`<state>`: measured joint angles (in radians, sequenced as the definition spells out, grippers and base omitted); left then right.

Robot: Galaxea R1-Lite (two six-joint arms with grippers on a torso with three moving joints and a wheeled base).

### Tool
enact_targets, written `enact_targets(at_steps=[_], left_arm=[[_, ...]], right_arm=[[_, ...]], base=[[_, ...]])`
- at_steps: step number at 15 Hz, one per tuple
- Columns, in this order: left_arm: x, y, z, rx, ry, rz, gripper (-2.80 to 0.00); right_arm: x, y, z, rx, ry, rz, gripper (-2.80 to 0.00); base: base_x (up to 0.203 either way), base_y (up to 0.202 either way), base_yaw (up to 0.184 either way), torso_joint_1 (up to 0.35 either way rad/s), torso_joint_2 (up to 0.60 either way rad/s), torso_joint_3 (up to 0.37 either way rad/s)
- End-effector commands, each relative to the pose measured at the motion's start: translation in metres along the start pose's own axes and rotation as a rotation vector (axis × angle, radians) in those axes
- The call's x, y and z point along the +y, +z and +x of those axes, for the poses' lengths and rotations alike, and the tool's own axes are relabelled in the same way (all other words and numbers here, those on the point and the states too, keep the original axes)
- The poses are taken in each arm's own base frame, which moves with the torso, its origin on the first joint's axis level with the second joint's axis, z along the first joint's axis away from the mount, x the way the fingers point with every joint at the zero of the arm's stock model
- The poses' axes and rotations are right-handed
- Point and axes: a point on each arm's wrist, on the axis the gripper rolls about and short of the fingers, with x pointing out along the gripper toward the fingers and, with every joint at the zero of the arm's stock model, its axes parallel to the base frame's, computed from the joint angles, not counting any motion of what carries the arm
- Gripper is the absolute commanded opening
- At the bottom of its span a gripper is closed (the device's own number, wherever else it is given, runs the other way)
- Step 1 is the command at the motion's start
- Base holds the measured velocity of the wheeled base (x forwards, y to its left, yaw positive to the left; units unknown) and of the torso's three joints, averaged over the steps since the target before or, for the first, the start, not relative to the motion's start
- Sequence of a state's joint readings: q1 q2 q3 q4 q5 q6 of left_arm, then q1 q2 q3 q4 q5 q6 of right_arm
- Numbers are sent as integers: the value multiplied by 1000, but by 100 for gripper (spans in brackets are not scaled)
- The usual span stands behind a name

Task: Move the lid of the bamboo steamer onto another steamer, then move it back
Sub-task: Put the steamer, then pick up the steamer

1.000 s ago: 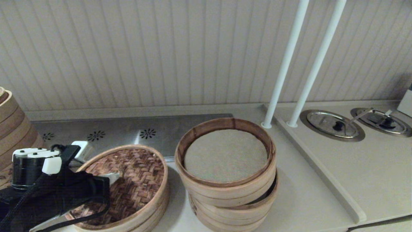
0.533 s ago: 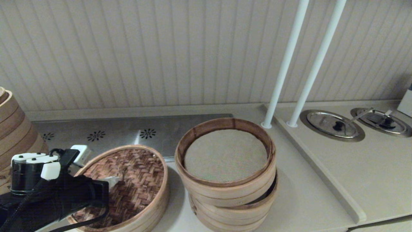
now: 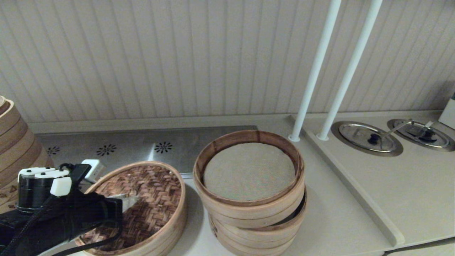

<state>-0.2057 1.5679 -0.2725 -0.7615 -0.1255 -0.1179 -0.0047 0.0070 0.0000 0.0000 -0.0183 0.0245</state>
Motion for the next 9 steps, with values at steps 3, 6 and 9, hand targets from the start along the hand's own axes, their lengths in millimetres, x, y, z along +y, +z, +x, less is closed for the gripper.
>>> enact_targets(at_steps=[3,6,9], left_arm=[[-2,9,-5,-51,-5,6,0],[-6,35,-15,-143,-17,11,0],[-12,62,-20,-136,-28,14,-280]], right_arm=[[0,-1,0,5,0,0,-280],[0,-1,0,5,0,0,-280],[0,-1,0,5,0,0,-280]], base=[[0,0,0,0,0,0],[0,0,0,0,0,0],[0,0,0,0,0,0]])
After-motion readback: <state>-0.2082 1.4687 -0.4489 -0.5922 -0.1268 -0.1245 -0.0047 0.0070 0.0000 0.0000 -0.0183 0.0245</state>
